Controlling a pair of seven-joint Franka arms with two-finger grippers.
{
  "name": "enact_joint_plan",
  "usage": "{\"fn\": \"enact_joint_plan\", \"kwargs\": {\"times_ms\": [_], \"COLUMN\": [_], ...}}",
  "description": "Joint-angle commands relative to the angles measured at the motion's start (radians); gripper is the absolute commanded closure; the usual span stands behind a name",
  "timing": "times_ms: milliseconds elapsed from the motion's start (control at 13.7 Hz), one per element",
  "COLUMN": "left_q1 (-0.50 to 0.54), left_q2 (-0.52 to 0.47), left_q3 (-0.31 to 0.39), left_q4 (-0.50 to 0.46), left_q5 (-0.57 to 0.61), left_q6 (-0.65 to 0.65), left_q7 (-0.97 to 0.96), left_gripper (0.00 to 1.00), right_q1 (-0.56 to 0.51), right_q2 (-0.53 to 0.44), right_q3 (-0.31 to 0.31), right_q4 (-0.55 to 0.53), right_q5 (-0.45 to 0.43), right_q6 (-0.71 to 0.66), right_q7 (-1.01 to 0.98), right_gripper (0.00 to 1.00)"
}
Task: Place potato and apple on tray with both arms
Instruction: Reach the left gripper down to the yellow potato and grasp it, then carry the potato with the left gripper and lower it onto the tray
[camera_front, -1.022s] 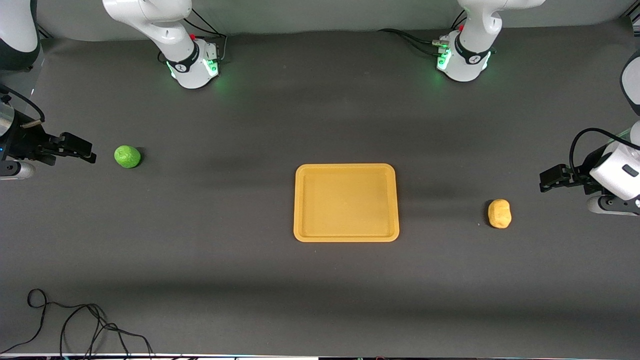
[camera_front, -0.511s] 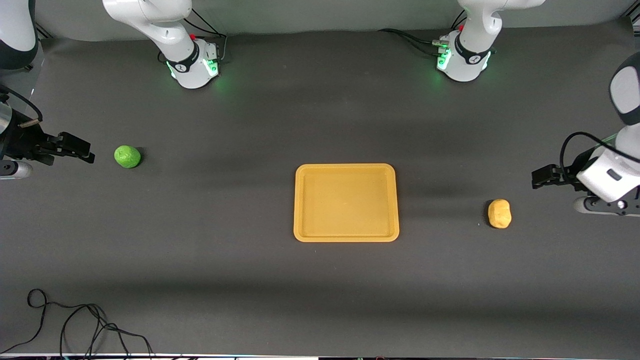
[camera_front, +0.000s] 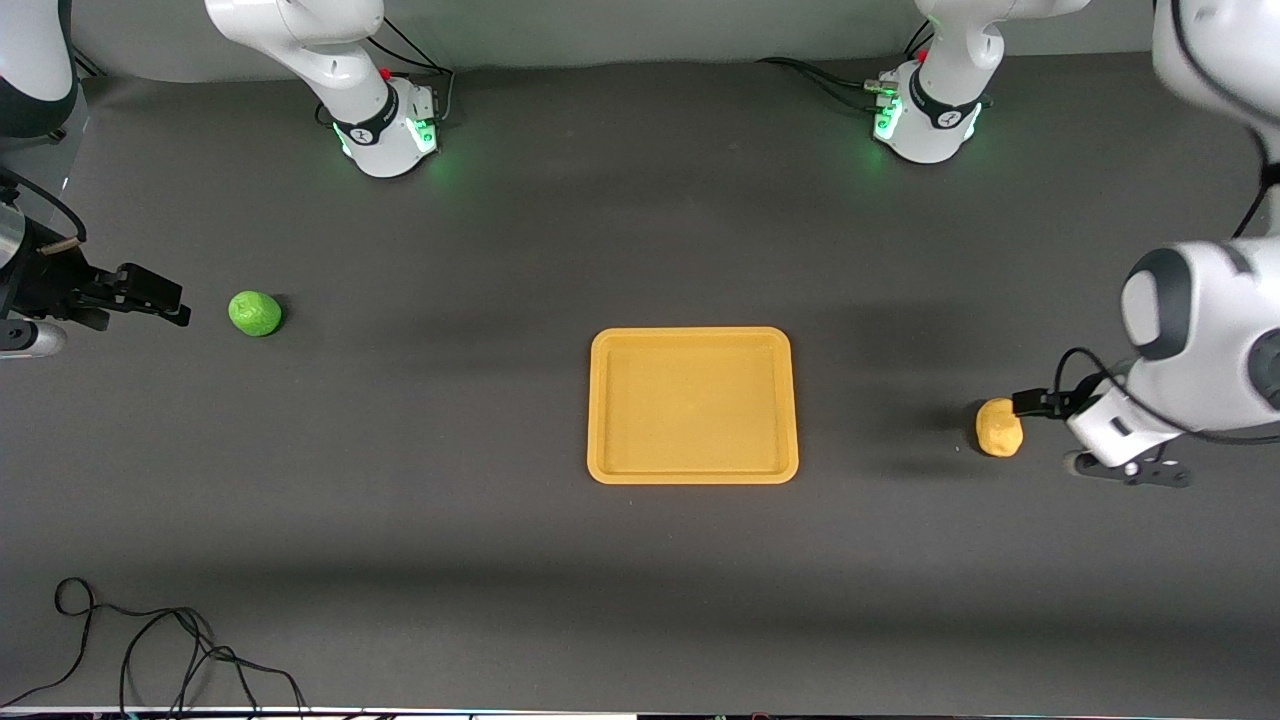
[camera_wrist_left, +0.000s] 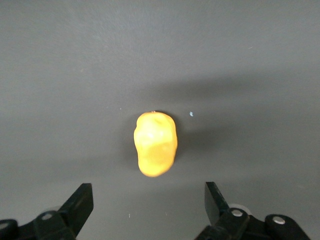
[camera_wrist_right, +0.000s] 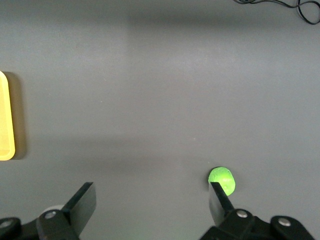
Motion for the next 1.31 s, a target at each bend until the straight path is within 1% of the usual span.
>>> {"fn": "enact_joint_plan", "kwargs": {"times_ms": [0,146,292,365,438,511,584,657,730,803,876,1022,1096,1169,1242], "left_q1": [0.005,0.008,0.008,0.008,0.008,0.009,0.011,0.008,0.006,0.002,-0.003,-0.009,-0.024,-0.056,-0.119], "left_q2": [0.068,0.12,0.163,0.175,0.177,0.169,0.159,0.15,0.145,0.143,0.142,0.137,0.128,0.119,0.117], "left_q3": [-0.001,-0.002,-0.002,-0.002,-0.002,-0.002,-0.002,-0.003,-0.005,-0.005,-0.005,-0.005,-0.005,-0.014,-0.021], "left_q4": [-0.035,-0.029,-0.029,-0.029,-0.029,-0.029,-0.026,-0.014,0.021,0.064,0.116,0.23,0.268,0.279,0.278], "left_q5": [-0.006,-0.006,-0.007,-0.006,-0.006,-0.006,-0.006,-0.006,-0.009,-0.01,-0.021,-0.099,-0.124,-0.125,-0.112], "left_q6": [0.071,0.1,0.136,0.134,0.128,0.117,0.107,0.09,0.056,-0.009,-0.089,-0.238,-0.283,-0.292,-0.285], "left_q7": [0.03,0.031,0.036,0.036,0.036,0.037,0.037,0.036,0.027,0.024,0.024,-0.004,-0.048,-0.12,-0.218], "left_gripper": [0.0,0.0,0.07,0.08,0.15,0.38,0.48,0.61,0.76,0.9,1.0,1.0,1.0,1.0,1.0], "right_q1": [0.006,0.006,0.006,0.006,0.006,0.006,0.006,0.006,0.006,0.006,0.006,0.006,0.004,0.004,0.006], "right_q2": [-0.009,-0.009,-0.009,-0.009,-0.009,-0.009,-0.009,-0.009,-0.009,-0.009,-0.011,-0.011,-0.011,-0.011,-0.011], "right_q3": [-0.013,-0.015,-0.024,-0.027,-0.027,-0.028,-0.028,-0.028,-0.028,-0.028,-0.03,-0.031,-0.033,-0.044,-0.05], "right_q4": [0.004,0.004,0.003,0.003,0.001,0.001,0.001,0.001,0.001,0.001,0.0,0.0,0.0,0.0,0.0], "right_q5": [0.015,0.015,0.015,0.015,0.015,0.015,0.017,0.015,0.015,0.017,0.017,0.017,0.017,0.015,0.015], "right_q6": [-0.012,-0.012,-0.012,-0.012,-0.012,-0.012,-0.012,-0.014,-0.014,-0.014,-0.014,-0.012,-0.012,-0.012,-0.012], "right_q7": [0.001,0.001,0.0,0.0,0.0,0.0,0.0,0.0,0.0,0.0,0.0,-0.002,-0.006,-0.008,-0.015], "right_gripper": [0.0,0.0,0.0,0.0,0.0,0.0,0.0,0.0,0.0,0.0,0.0,0.0,0.0,0.0,0.0]}}
